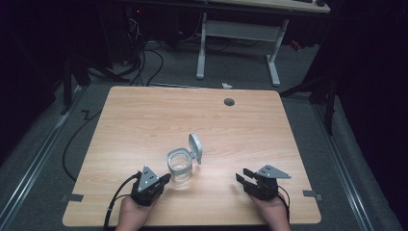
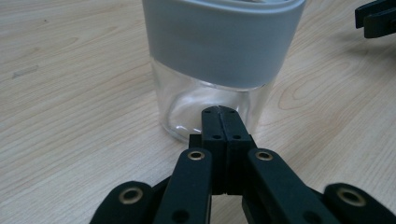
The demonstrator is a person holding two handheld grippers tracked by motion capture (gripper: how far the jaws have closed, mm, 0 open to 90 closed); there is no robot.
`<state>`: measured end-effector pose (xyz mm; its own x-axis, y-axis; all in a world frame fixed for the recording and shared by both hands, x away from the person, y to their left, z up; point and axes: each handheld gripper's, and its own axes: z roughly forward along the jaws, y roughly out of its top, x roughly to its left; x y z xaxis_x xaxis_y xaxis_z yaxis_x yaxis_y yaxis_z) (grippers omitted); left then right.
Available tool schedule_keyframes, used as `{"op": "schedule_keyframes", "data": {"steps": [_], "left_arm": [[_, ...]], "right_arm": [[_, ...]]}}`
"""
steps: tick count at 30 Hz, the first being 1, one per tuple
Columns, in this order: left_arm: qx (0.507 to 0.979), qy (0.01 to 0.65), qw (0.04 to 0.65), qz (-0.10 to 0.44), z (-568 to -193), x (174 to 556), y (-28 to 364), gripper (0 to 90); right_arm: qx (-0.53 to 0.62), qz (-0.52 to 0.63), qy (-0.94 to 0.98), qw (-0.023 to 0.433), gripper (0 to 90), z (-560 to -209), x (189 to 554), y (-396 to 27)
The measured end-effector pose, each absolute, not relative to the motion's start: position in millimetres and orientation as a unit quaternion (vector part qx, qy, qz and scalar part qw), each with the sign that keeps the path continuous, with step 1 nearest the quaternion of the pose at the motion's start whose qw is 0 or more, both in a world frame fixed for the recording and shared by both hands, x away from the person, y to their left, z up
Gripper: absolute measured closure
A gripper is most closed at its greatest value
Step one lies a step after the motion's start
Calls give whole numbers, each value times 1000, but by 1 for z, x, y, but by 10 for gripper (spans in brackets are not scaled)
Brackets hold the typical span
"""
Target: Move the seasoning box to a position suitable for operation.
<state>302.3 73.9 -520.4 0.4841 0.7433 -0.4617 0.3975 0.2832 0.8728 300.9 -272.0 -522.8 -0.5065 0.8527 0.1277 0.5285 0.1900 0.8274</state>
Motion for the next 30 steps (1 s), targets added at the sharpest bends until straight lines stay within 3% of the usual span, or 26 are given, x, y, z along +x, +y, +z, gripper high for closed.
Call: {"op": "schedule_keyframes", "data": {"steps": [12, 17, 21, 30], "left_arm": [[609, 463, 633, 120, -518, 301, 34, 900], [595, 473, 635, 136, -519, 300, 51, 900], [563, 516, 618, 187, -525, 330, 77, 899], [566, 516, 619, 174, -527, 350, 60, 900]], "right_arm": [[467, 443, 746, 172, 588, -523, 302, -279], [465, 432, 752, 177, 590, -524, 301, -275], [460, 432, 754, 181, 593, -523, 300, -273], [447, 432, 761, 186, 598, -522, 299, -268]]}}
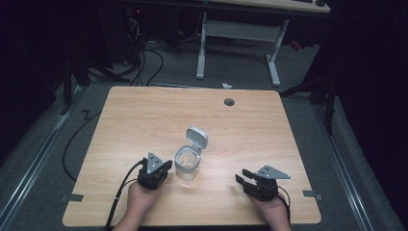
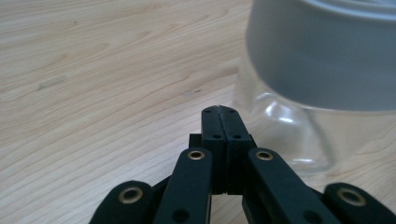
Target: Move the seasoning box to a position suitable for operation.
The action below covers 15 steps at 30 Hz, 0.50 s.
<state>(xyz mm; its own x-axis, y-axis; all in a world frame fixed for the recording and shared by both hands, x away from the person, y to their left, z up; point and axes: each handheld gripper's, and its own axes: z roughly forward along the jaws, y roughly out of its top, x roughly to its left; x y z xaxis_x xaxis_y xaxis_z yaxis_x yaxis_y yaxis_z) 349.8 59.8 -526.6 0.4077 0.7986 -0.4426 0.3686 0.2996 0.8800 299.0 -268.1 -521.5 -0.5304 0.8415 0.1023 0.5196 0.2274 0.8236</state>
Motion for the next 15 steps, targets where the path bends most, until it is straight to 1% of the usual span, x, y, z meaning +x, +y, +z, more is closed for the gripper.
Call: {"op": "schedule_keyframes", "data": {"steps": [11, 13, 15], "left_arm": [[565, 510, 628, 160, -521, 341, 56, 900], [566, 508, 631, 156, -519, 336, 55, 900], [565, 507, 633, 153, -519, 335, 54, 900]], "right_arm": [[457, 437, 753, 181, 586, -524, 299, -271], [452, 439, 755, 181, 560, -524, 299, -270], [450, 441, 755, 182, 557, -524, 298, -270]]}}
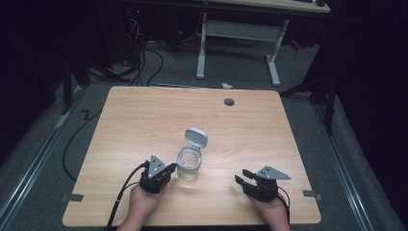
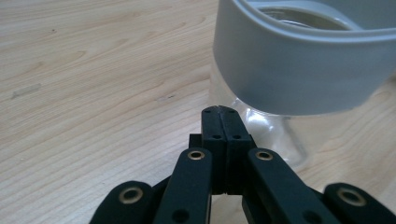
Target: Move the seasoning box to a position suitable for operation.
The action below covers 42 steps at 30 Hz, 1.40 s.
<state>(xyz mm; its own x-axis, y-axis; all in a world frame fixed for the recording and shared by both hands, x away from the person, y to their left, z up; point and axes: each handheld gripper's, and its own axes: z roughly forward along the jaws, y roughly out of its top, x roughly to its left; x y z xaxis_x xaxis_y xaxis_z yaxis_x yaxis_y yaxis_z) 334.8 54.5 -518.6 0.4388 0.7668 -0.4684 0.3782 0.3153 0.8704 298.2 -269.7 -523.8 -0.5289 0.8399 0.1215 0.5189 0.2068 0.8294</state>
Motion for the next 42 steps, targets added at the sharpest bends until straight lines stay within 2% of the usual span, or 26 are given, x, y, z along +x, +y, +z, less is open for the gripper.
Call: {"op": "schedule_keyframes", "data": {"steps": [13, 24, 32, 36, 42], "left_arm": [[568, 491, 648, 129, -519, 320, 39, 900], [573, 493, 642, 132, -523, 317, 42, 900], [579, 489, 642, 114, -527, 300, 41, 900], [593, 479, 641, 95, -531, 292, 27, 900], [602, 460, 647, 83, -529, 293, 9, 897]], "right_arm": [[445, 433, 760, 189, 565, -527, 299, -266], [443, 437, 758, 193, 566, -525, 298, -264], [453, 433, 751, 210, 583, -525, 299, -263], [457, 440, 741, 222, 628, -521, 300, -259], [452, 436, 746, 223, 631, -517, 312, -245]]}}
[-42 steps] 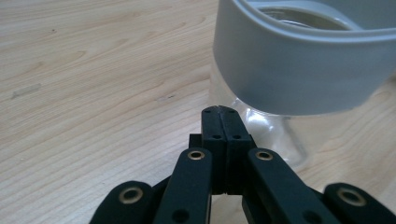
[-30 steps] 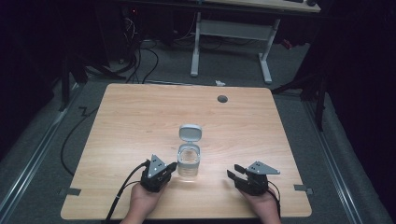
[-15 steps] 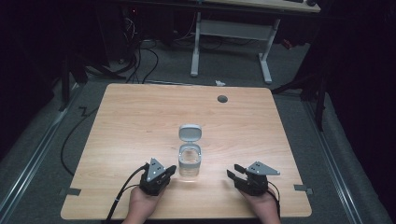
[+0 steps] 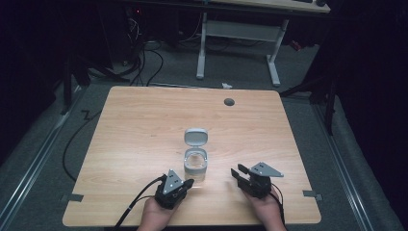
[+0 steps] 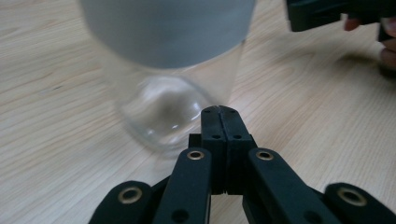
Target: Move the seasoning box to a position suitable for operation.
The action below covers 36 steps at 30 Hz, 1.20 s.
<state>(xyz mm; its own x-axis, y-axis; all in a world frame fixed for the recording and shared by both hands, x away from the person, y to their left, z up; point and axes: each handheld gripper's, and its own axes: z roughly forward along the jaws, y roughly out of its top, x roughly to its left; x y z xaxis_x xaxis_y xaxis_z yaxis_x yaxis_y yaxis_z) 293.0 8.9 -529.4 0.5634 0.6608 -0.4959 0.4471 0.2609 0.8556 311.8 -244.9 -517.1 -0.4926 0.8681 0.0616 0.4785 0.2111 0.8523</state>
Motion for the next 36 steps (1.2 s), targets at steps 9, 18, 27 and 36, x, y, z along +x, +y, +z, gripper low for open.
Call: {"op": "schedule_keyframes", "data": {"steps": [9, 18, 27, 36], "left_arm": [[602, 452, 652, 86, -533, 292, 0, 900], [592, 459, 655, 99, -533, 292, 1, 900], [591, 464, 654, 88, -533, 295, 2, 900], [590, 470, 652, 81, -533, 298, 2, 900]], "right_arm": [[439, 445, 751, 212, 813, -505, 354, -212], [435, 447, 751, 215, 900, -497, 372, -200], [417, 461, 749, 231, 900, -473, 391, -183], [412, 475, 741, 233, 900, -458, 404, -175]]}}
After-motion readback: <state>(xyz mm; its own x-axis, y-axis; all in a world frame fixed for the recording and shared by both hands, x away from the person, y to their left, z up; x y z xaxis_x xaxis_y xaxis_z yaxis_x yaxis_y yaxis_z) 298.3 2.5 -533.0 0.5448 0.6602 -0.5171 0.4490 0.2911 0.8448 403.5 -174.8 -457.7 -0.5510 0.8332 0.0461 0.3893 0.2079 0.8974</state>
